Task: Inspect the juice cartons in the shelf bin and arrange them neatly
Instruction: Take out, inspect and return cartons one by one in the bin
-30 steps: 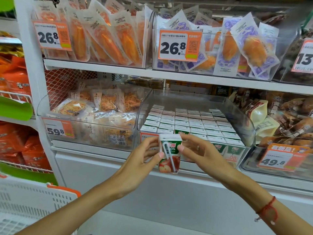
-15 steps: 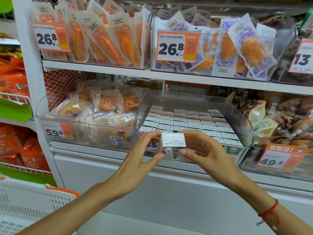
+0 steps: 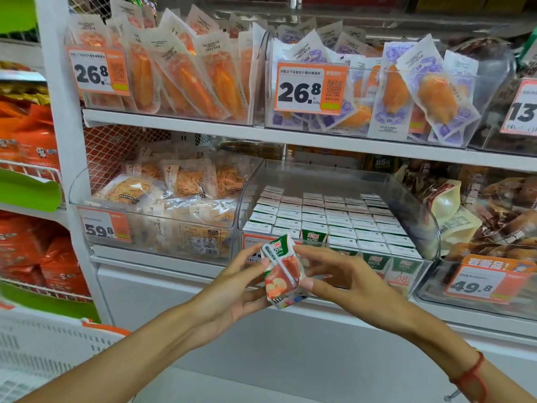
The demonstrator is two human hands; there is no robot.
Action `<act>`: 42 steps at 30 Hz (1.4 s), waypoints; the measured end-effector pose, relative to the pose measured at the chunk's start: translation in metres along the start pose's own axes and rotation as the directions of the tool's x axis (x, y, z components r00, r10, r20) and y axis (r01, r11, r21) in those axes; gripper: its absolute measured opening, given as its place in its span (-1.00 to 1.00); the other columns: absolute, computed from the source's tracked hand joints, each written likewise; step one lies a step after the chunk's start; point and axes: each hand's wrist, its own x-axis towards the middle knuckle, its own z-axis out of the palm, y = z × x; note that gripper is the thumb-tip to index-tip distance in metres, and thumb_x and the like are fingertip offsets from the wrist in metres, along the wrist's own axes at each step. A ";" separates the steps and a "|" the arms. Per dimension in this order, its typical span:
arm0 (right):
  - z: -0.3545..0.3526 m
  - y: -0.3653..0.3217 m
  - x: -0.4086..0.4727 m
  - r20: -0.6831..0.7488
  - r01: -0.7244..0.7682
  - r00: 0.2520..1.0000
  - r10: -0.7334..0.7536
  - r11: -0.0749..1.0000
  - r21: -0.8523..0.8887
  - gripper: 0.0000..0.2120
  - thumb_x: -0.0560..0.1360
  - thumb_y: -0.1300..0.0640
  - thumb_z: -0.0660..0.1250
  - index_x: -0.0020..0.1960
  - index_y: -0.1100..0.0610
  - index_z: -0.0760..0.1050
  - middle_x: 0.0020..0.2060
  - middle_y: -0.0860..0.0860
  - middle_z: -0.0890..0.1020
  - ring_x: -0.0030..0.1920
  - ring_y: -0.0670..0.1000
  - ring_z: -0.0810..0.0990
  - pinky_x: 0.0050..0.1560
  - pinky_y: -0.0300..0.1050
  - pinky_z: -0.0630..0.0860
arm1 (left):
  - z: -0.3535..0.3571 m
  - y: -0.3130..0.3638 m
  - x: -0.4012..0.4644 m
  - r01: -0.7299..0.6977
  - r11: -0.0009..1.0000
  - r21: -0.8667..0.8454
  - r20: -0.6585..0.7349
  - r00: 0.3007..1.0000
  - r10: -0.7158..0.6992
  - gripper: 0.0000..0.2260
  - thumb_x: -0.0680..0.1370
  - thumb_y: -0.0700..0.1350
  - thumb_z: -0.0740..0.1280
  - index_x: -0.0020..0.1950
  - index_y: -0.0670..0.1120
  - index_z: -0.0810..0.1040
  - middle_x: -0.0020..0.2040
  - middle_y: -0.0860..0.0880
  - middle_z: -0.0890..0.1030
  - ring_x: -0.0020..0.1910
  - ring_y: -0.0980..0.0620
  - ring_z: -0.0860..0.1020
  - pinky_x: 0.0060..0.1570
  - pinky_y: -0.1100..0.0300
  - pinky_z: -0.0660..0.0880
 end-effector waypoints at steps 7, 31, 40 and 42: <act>0.006 0.003 0.003 -0.114 -0.102 0.988 0.109 0.993 0.067 -0.70 0.39 -0.30 0.31 0.01 -0.22 0.67 -0.06 -0.23 0.70 -0.03 -0.15 0.68 0.02 -0.16 0.62 | 0.001 0.002 -0.003 0.205 0.978 -0.020 -0.064 0.976 -0.206 -0.62 0.46 0.04 0.43 0.26 0.02 0.54 -0.07 -0.16 0.71 -0.18 0.02 0.70 -0.12 0.03 0.67; 0.025 -0.004 0.007 -0.233 -0.005 0.969 0.080 0.952 0.305 -0.64 0.37 -0.10 0.42 0.15 -0.08 0.58 -0.06 -0.10 0.72 -0.06 -0.10 0.70 -0.01 -0.30 0.57 | 0.021 0.005 -0.006 -0.451 0.795 0.405 -0.055 0.857 0.513 -0.63 0.46 -0.01 0.41 0.22 0.25 0.45 0.14 0.14 0.64 0.02 0.14 0.67 -0.09 0.35 0.57; 0.014 0.005 0.005 -0.452 0.043 0.845 -0.286 0.878 -0.476 -0.58 0.34 -0.07 0.55 0.17 -0.06 0.61 -0.15 -0.21 0.52 -0.11 -0.11 0.51 -0.23 -0.10 0.54 | 0.011 0.005 -0.006 -0.027 0.997 0.074 -0.074 0.997 0.033 -0.50 0.37 0.20 0.42 0.26 0.03 0.54 0.07 -0.04 0.71 0.04 -0.03 0.69 0.00 0.13 0.64; 0.011 0.006 0.005 -0.376 0.116 0.826 -0.419 0.780 -0.616 -0.59 0.33 0.02 0.58 0.16 -0.03 0.62 -0.12 -0.15 0.53 -0.09 -0.08 0.47 -0.28 -0.12 0.53 | 0.010 0.008 -0.005 0.026 0.999 -0.035 -0.043 0.999 -0.027 -0.45 0.35 0.18 0.45 0.25 -0.07 0.56 0.08 -0.10 0.70 0.06 -0.05 0.68 -0.02 0.14 0.64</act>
